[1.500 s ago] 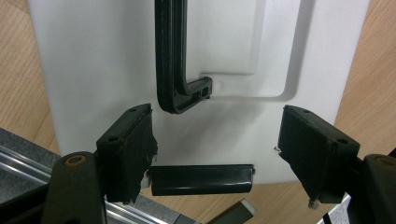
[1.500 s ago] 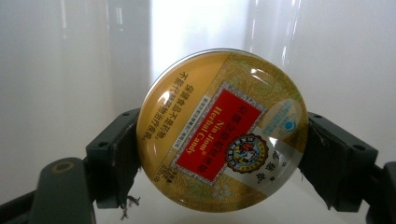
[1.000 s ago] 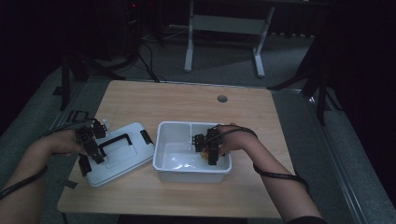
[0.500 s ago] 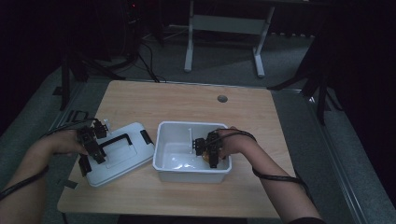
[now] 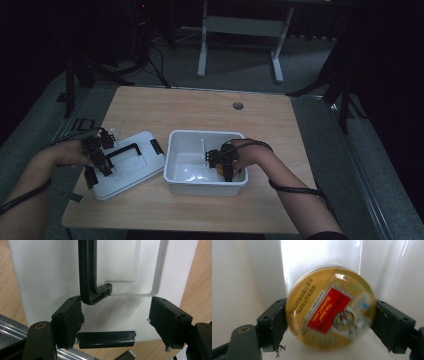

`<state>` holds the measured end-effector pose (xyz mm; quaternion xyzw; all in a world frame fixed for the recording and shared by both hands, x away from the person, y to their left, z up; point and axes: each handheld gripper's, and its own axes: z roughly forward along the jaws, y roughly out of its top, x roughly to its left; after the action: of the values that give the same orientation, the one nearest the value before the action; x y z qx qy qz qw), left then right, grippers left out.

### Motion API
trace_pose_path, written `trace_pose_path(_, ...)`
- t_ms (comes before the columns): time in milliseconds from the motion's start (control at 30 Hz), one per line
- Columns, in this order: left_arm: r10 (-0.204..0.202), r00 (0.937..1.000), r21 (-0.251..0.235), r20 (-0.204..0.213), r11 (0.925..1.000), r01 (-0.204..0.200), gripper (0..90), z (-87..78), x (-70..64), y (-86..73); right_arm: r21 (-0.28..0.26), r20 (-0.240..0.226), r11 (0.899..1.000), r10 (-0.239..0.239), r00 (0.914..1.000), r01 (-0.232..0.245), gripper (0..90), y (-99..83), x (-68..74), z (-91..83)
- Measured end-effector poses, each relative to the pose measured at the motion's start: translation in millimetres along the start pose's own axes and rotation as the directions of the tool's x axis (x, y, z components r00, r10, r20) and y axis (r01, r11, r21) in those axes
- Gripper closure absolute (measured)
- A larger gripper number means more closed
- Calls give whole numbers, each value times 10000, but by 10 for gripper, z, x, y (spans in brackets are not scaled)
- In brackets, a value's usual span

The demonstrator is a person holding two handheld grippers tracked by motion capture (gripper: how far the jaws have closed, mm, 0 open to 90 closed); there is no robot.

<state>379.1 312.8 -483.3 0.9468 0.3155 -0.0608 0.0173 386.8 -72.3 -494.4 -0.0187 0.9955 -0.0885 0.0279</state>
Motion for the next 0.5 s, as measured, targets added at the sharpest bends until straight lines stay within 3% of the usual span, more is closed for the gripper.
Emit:
trace_pose_path(167, 35, 10000, -43, -33, 10000, -35, 265, -24, -4, -7, -214, 38, 9997, -118, 9999, 118, 177, -29, 5, -67)
trace_pose_path(500, 180, 9998, 52, -86, 9998, -180, 266, -32, -15, 11, -973, 113, 9952, 152, 9998, -140, 130, -146, 8, -350)
